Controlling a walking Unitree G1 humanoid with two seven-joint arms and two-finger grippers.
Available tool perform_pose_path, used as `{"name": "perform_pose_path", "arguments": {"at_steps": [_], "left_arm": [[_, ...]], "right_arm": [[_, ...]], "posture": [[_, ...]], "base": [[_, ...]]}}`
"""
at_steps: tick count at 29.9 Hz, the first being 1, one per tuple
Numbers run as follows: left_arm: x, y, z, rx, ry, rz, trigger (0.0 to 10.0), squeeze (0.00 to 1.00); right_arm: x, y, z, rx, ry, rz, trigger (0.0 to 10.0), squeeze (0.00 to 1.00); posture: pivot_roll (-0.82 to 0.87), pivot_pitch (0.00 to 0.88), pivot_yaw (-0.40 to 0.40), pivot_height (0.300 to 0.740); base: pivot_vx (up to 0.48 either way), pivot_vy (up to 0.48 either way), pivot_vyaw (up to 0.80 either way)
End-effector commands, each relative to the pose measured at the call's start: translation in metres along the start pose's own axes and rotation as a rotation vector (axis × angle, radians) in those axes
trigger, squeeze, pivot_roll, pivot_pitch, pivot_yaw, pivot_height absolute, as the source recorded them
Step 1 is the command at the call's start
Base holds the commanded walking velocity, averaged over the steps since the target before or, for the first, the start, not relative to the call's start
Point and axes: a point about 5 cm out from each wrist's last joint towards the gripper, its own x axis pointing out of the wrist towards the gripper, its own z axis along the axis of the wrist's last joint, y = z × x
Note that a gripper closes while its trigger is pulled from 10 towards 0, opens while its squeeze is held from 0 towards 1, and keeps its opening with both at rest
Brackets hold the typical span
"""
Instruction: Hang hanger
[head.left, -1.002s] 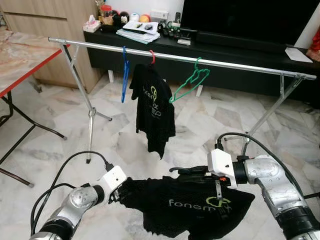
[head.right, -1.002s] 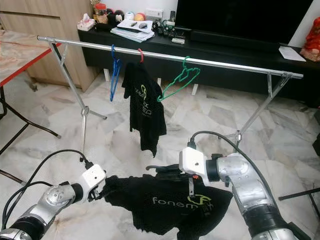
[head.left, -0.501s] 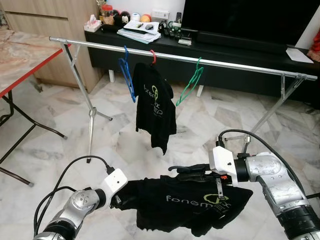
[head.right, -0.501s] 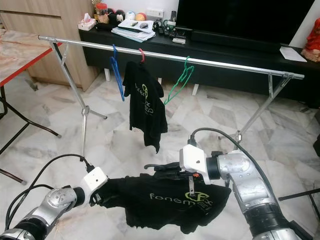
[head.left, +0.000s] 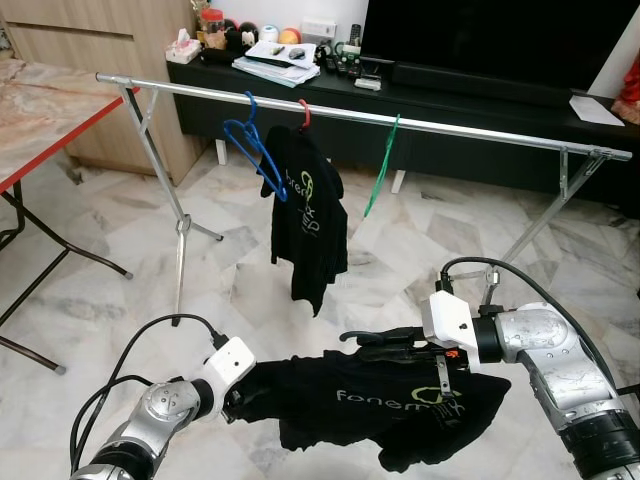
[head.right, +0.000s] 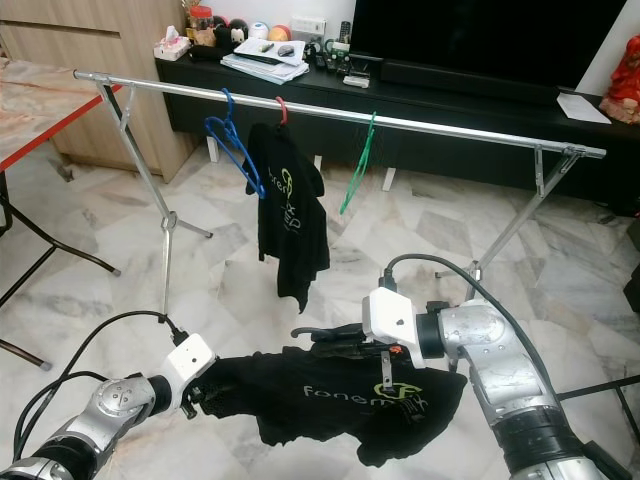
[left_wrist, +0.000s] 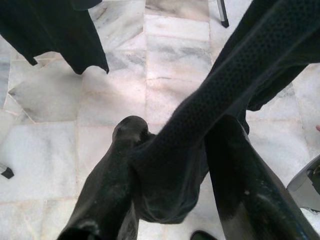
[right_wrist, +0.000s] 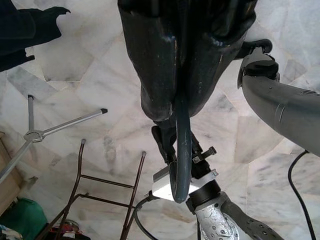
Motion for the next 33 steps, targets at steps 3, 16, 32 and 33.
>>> {"name": "perform_pose_path", "arguments": {"at_steps": [3, 16, 32, 33], "left_arm": [[0.0, 0.0, -0.001, -0.011, 0.002, -0.002, 0.0, 0.0], [-0.001, -0.006, -0.006, 0.037, 0.038, -0.049, 0.0, 0.0], [-0.01, 0.009, -0.018, 0.021, 0.095, 0.086, 0.0, 0.0], [-0.012, 0.012, -0.019, 0.012, 0.1, 0.12, 0.0, 0.0]], "right_arm": [[-0.004, -0.001, 0.002, -0.018, 0.0, -0.014, 10.0, 0.0], [-0.001, 0.0, -0.002, -0.017, 0.02, -0.017, 10.0, 0.0], [-0.017, 0.005, -0.036, -0.021, 0.31, -0.009, 10.0, 0.0], [-0.021, 0.006, -0.043, -0.018, 0.363, -0.017, 10.0, 0.0]], "posture": [[-0.06, 0.078, -0.081, 0.74], [-0.05, 0.066, -0.079, 0.74], [-0.05, 0.067, -0.076, 0.74], [-0.05, 0.071, -0.076, 0.74]], "base": [[0.0, 0.0, 0.0], [0.0, 0.0, 0.0], [0.0, 0.0, 0.0], [0.0, 0.0, 0.0]]}}
